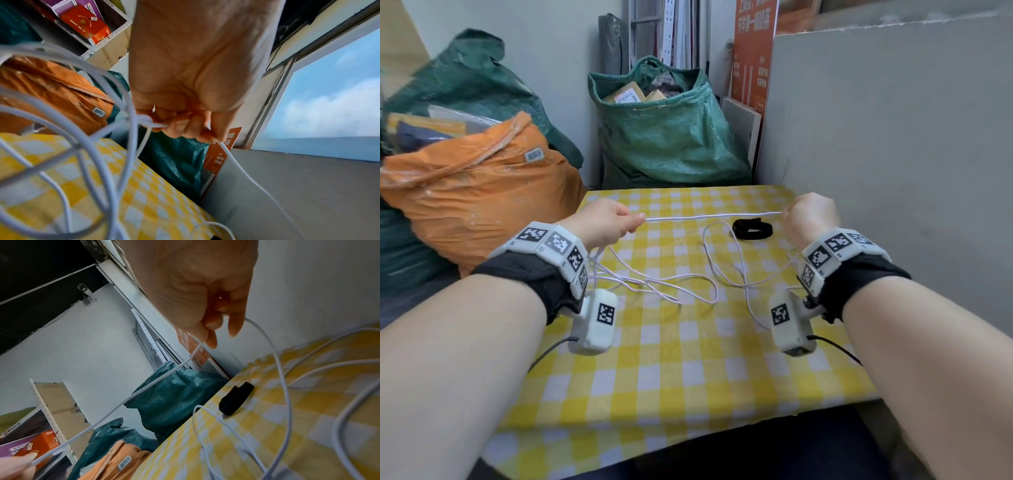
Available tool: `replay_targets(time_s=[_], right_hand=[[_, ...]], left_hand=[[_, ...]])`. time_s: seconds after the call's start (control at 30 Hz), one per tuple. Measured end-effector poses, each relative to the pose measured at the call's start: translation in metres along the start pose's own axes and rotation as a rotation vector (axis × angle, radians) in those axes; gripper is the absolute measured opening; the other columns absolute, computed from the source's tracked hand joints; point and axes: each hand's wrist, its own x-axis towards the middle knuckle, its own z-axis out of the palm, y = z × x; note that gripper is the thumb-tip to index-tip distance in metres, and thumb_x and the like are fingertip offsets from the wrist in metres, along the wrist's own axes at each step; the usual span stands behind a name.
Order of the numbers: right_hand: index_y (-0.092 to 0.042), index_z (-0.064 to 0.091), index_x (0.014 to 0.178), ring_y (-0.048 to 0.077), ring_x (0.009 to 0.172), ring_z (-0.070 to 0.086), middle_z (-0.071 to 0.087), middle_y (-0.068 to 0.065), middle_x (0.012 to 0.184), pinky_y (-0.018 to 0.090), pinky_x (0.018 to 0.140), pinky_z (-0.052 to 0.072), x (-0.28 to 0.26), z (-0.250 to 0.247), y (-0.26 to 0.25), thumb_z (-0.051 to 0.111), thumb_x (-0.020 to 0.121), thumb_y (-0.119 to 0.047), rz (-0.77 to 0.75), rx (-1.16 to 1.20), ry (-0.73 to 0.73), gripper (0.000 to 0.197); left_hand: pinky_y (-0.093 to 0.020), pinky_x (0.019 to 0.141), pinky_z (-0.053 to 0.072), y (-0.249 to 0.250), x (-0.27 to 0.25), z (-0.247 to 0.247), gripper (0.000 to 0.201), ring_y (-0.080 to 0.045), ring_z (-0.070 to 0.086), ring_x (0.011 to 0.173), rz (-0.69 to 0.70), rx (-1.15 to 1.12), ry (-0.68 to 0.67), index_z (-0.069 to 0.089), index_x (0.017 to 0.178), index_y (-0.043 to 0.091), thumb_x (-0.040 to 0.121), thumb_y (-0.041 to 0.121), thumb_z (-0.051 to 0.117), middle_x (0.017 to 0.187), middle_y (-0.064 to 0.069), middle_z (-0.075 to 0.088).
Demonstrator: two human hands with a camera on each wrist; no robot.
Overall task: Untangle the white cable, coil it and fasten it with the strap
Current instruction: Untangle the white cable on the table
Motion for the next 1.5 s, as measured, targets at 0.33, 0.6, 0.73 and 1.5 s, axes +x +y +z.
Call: replay_targets(time_s=[0.33, 0.6, 0.73, 1.5], right_hand=[[-0.02, 0.063, 0.122, 0.02, 0.093, 0.063, 0.065, 0.002, 0.122, 0.029, 0.088, 0.05, -0.039, 0.002, -0.06, 0.052, 0.092, -0.025, -0.476, 0.286, -0.171, 0.033], [-0.007, 0.071, 0.075, 0.001, 0.05, 0.053, 0.057, -0.003, 0.057, 0.015, 0.054, 0.044, -0.035, 0.003, -0.062, 0.056, 0.089, -0.023, -0.505, 0.317, -0.055, 0.027], [-0.007, 0.055, 0.063, 0.029, 0.077, 0.051, 0.058, 0.013, 0.077, 0.028, 0.065, 0.039, -0.019, 0.001, -0.039, 0.05, 0.091, -0.023, -0.292, 0.192, 0.069, 0.033], [-0.013, 0.066, 0.101, 0.016, 0.062, 0.063, 0.067, 0.005, 0.086, 0.019, 0.05, 0.049, -0.058, 0.009, -0.079, 0.047, 0.093, -0.019, -0.527, 0.363, -0.481, 0.021]], left_hand=[[-0.024, 0.052, 0.033, 0.051, -0.011, 0.018, 0.031, -0.013, 0.03, 0.052, 0.221, -0.252, -0.172, 0.055, 0.07, 0.014, 0.098, 0.013, 0.042, 0.058, 0.001, 0.033], [-0.017, 0.047, 0.037, 0.042, -0.009, 0.016, 0.029, -0.009, 0.038, 0.045, 0.205, -0.173, -0.204, 0.057, 0.072, 0.014, 0.098, 0.018, 0.045, 0.058, 0.001, 0.041], [-0.018, 0.049, 0.037, 0.021, -0.006, 0.008, 0.031, -0.01, 0.044, 0.049, 0.145, 0.143, -0.195, 0.059, 0.07, 0.017, 0.097, 0.027, 0.048, 0.058, 0.002, 0.05], [-0.022, 0.053, 0.042, 0.048, -0.016, 0.02, 0.013, -0.016, 0.05, 0.061, 0.224, 0.008, -0.236, 0.07, 0.082, 0.01, 0.087, 0.014, 0.059, 0.062, -0.002, 0.054]])
